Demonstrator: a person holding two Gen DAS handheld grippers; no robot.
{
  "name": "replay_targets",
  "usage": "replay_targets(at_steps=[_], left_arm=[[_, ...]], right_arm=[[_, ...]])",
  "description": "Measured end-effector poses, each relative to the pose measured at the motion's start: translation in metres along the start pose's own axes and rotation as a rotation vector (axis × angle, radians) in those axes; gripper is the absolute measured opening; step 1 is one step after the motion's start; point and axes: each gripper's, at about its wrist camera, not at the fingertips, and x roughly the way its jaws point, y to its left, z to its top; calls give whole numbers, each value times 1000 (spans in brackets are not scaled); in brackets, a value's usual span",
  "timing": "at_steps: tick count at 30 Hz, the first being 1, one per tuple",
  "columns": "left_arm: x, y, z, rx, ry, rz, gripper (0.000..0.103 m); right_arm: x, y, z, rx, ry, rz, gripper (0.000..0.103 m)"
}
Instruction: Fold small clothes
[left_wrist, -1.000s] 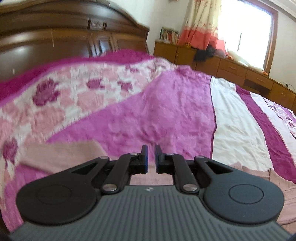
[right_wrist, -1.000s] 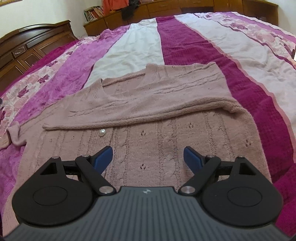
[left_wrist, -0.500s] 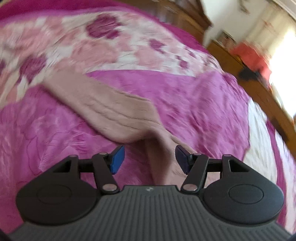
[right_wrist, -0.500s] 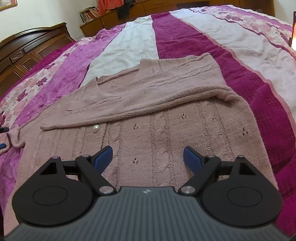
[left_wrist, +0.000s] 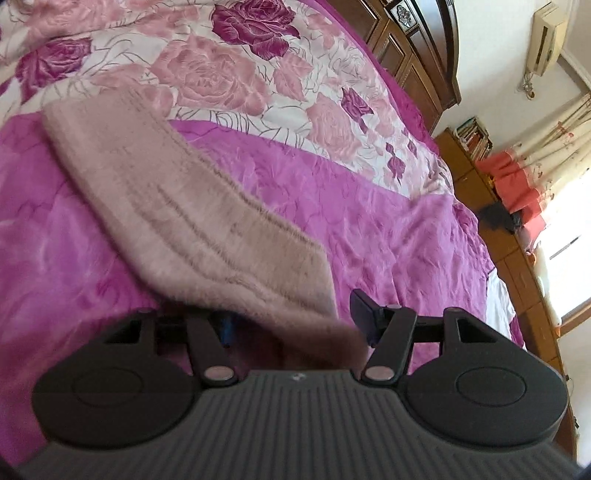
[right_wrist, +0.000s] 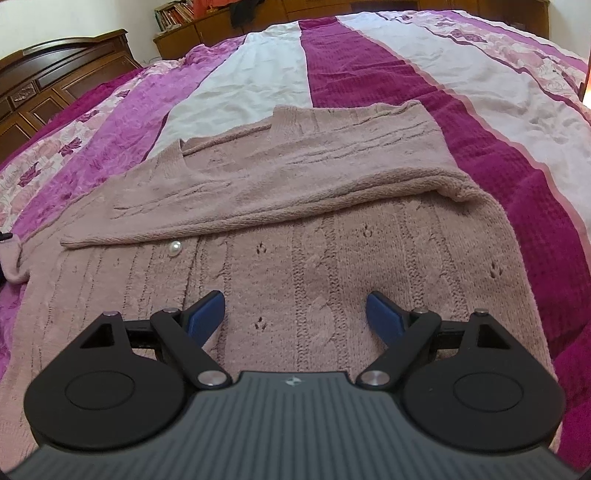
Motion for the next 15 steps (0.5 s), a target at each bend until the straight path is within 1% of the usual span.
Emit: replay_targets(at_steps=[1,2,3,4,5,8,10,13,15], left_arm=[[2,-1,2,13,0,2,60],[3,-2,3,28,-2,6,50],[4,-5,4,51,-1,14,30],[5,-6,6,75,8,13,19],[3,-6,7,80,15,0,15],[-9,-9,8,98,-12,-35,9],[-20,-15,8,118,-30,-68,8],[-38,-29,10,143,-42,-148,8],[-51,-45,10,184,-53,-186,8]], right_arm=[[0,0,0,2,-1,1,89],[0,-1,0,4,-4,3,89],[0,-1,-1,7,-6,7,89],[0,-2,-1,9,-8,10,89],[0,-3,-1,11,-10,13,89],[0,-5,0,14,-15,20,89],[-1,-6,0,21,-21,27,89],[-4,-9,1,33,-30,38,89],[-6,-9,1,36,-37,42,89]])
